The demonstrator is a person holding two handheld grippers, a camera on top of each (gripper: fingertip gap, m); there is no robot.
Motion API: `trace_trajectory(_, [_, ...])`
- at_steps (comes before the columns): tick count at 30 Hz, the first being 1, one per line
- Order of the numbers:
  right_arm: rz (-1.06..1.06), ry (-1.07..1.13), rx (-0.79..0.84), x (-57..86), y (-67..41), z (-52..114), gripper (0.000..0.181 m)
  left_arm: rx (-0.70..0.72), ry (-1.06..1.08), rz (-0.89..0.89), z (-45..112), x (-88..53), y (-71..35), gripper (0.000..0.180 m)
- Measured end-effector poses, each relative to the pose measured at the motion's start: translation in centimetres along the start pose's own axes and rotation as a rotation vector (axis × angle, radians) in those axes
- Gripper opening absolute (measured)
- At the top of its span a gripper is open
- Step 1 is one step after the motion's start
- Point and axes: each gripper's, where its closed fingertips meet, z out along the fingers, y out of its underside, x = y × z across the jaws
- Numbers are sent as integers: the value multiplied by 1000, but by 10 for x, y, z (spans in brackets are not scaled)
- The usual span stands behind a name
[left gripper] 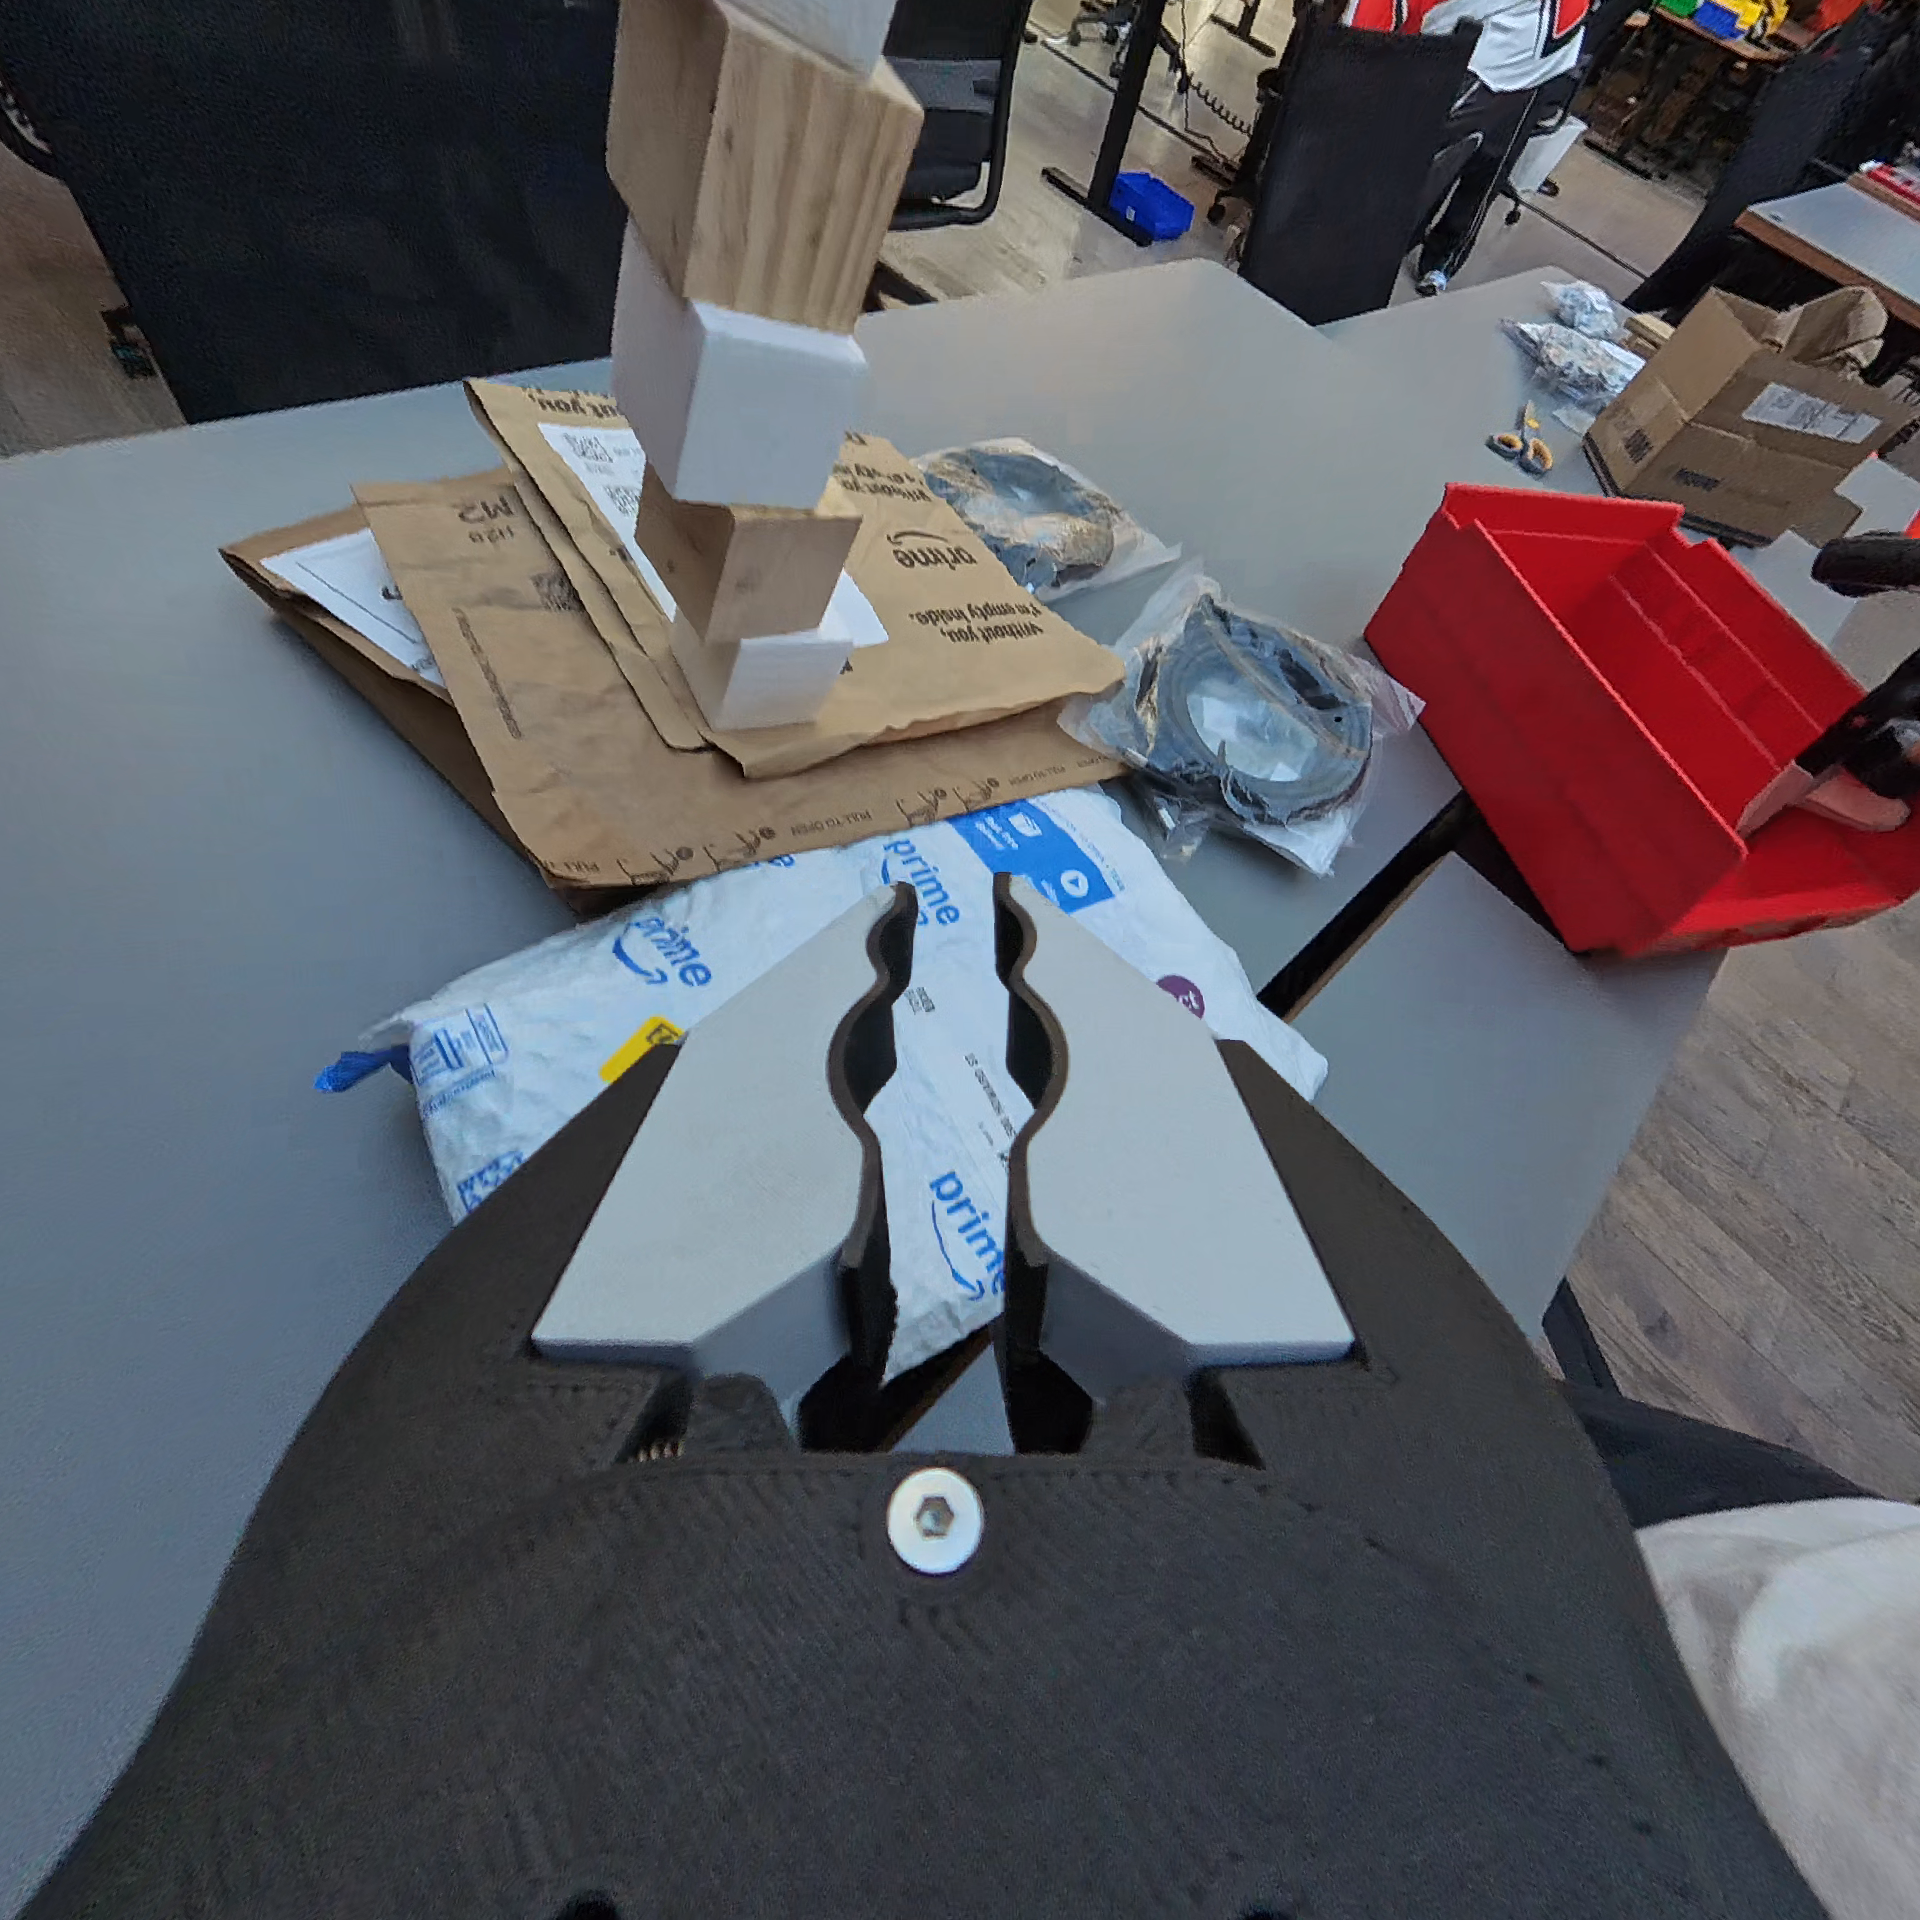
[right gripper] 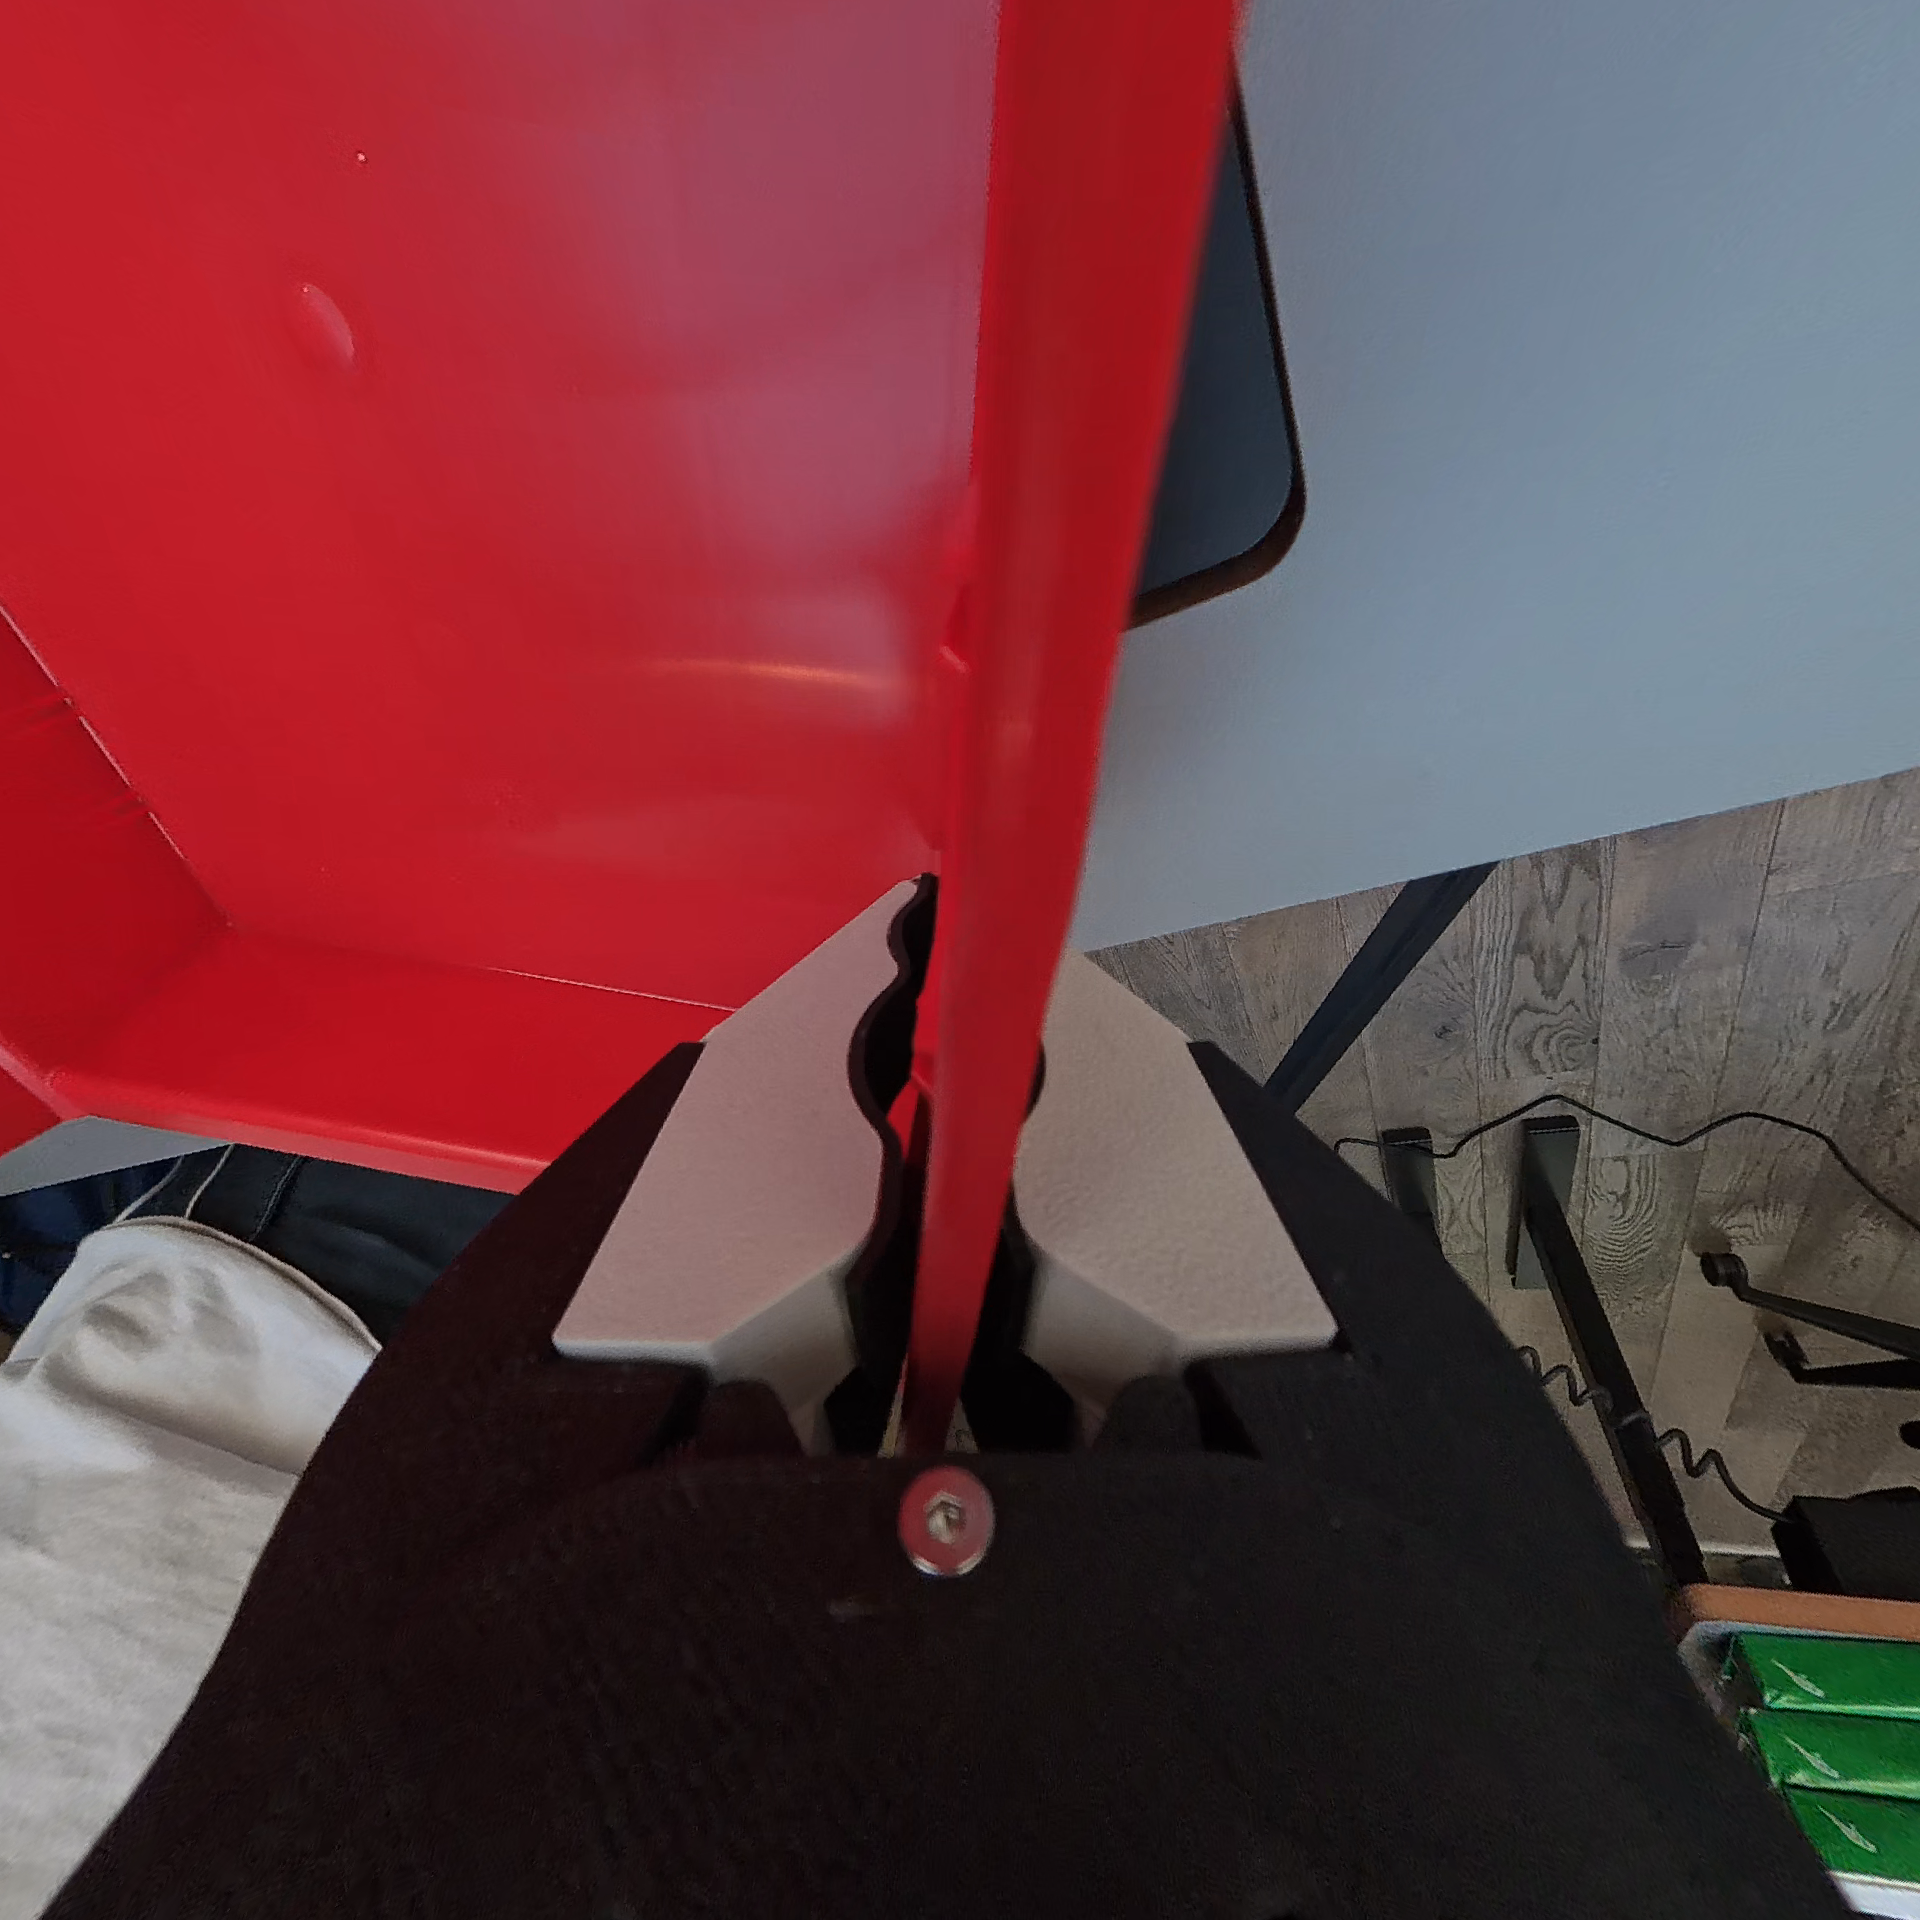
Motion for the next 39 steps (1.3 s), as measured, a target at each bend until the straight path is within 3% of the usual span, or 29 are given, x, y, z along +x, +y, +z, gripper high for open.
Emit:
trace_trajectory(3, [5,-5,19,-3,12,4,2,-22,3,-17,-17,9,34,24])
trace_trajectory(7, [36,-24,62,-1,35,7,2,-74,64,-67,-44,44,81,25])
trace_trajectory(16, [19,-113,145,-13,143,15,1,-204,208,-2,-98,151,170,25])
trace_trajectory(19, [-35,-109,162,-24,195,16,1,-208,252,0,-119,191,194,31])
trace_trajectory(27, [-234,-212,68,-114,365,52,1,-233,344,-69,-182,257,225,74])
trace_trajectory(33, [-399,-303,9,-211,437,85,1,-150,353,-139,-233,243,204,81])
trace_trajectory(39, [-518,-207,-18,-301,466,110,1,-124,330,-203,-286,194,209,84])
